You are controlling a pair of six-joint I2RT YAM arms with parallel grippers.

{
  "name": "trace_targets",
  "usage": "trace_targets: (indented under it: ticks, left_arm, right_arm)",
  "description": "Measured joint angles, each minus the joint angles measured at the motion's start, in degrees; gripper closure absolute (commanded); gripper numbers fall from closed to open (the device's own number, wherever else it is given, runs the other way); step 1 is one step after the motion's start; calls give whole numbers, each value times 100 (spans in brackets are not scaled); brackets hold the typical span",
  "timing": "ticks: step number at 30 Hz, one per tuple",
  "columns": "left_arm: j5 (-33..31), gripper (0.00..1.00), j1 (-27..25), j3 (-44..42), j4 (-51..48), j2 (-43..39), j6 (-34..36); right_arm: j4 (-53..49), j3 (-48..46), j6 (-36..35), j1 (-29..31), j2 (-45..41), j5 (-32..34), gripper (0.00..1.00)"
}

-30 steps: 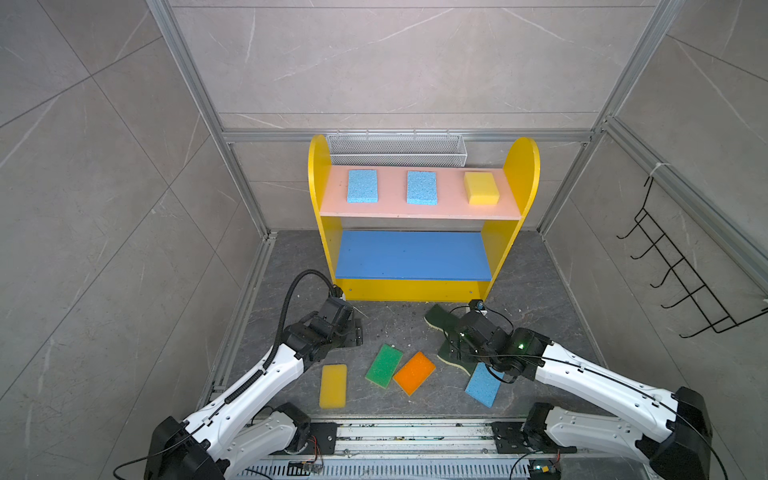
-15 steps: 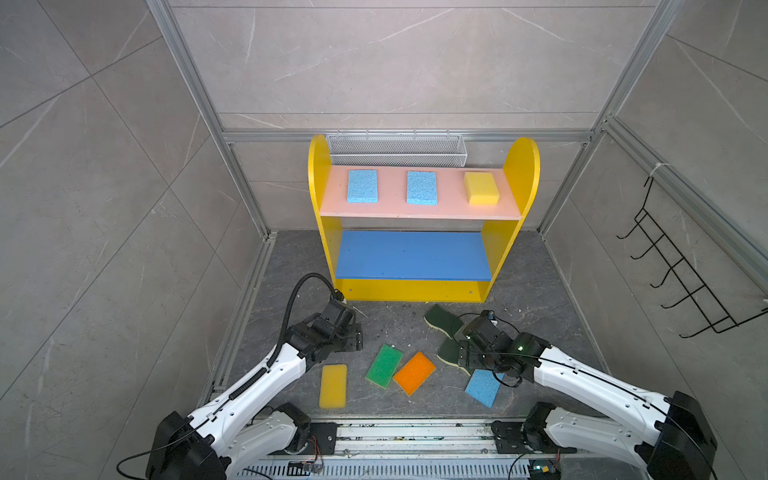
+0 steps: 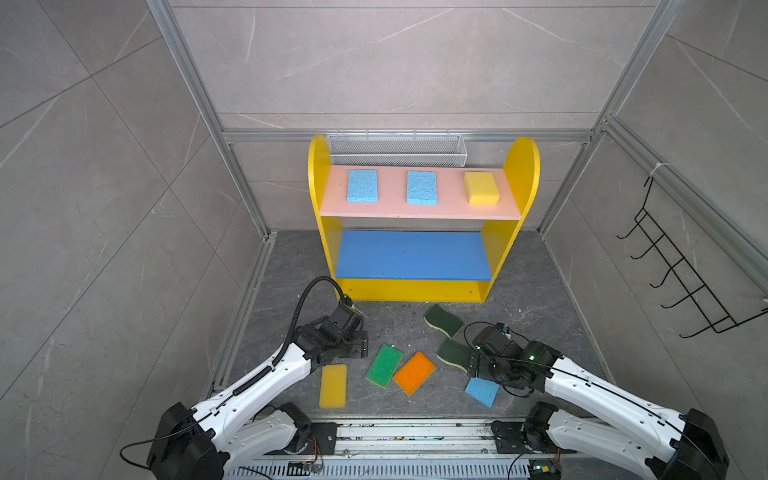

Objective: Place and organize the cleaning sponges onto the shelf

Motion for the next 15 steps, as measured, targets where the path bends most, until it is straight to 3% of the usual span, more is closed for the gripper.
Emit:
trace_targets:
  ticks: [15]
  left_arm:
    - [4, 19, -9, 0, -70, -52, -87]
  right_arm:
    - [-238, -339, 634, 2, -146, -450, 1]
